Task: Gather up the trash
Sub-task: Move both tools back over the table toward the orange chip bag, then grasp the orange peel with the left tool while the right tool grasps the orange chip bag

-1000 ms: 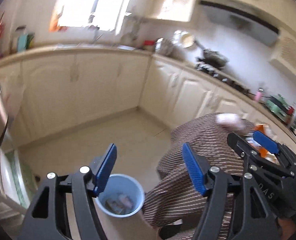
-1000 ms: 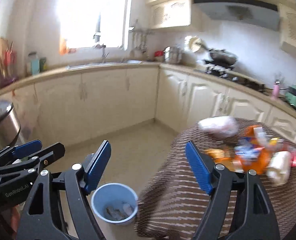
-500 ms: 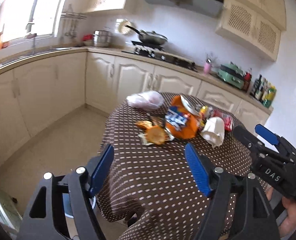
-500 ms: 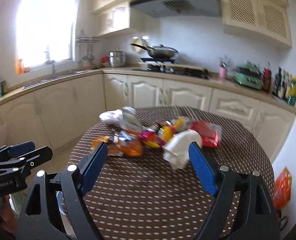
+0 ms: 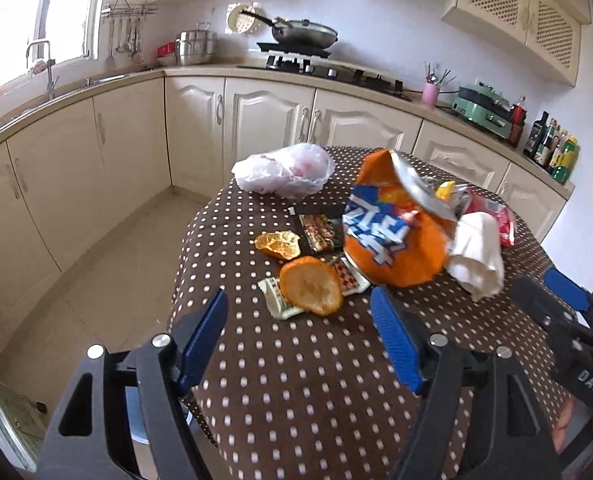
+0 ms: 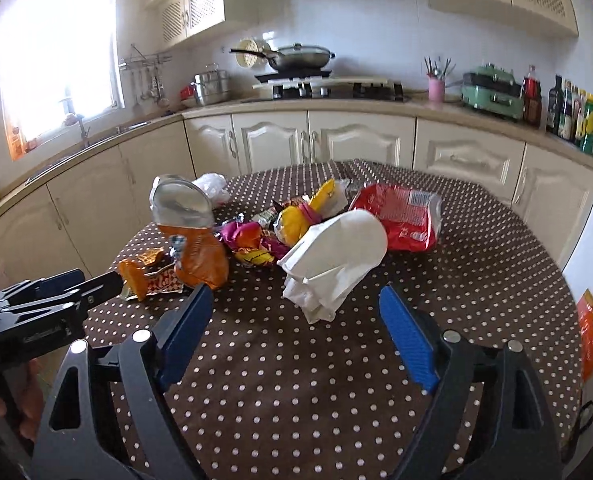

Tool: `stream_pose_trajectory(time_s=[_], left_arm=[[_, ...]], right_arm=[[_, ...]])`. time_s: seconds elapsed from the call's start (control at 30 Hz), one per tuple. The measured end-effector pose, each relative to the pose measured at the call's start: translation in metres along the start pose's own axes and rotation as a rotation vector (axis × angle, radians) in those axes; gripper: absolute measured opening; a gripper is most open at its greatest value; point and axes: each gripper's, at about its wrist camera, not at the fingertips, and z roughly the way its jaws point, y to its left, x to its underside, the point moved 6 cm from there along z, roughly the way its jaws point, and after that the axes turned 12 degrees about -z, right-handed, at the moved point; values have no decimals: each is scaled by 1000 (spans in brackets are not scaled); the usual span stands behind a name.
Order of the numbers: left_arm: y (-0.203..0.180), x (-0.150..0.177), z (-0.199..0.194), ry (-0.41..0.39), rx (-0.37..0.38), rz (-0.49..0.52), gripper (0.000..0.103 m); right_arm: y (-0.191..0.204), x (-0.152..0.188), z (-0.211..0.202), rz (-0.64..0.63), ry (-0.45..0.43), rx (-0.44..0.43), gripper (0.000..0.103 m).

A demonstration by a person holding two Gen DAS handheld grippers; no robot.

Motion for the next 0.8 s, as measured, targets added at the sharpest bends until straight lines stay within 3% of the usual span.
stream_pose_trajectory(time_s=[0.3, 0.33, 0.37, 0.4, 0.5, 0.67, 0.8], left_arm=[[-3, -8, 39, 52, 1, 13, 72], [-4, -8, 41, 57, 0, 19, 65], [-5, -8, 41, 64, 9, 26, 41], [-6, -8, 42, 73, 21, 25, 34], [-4, -10, 36, 54, 46, 3, 31], [8, -18, 2, -44, 61, -48, 30], [15, -21, -8, -63, 53, -60, 30]], right_arm=[[2, -8, 18, 12, 29, -32, 84], [3, -9, 19, 8, 31, -34, 84], [5, -10, 19, 3, 31, -37, 84], [7, -10, 18, -1, 31, -40, 84], [13, -12, 18, -13, 33, -51, 84], [31, -17, 20, -48, 31, -88, 84], [50, -23, 29, -74, 44, -117, 84]])
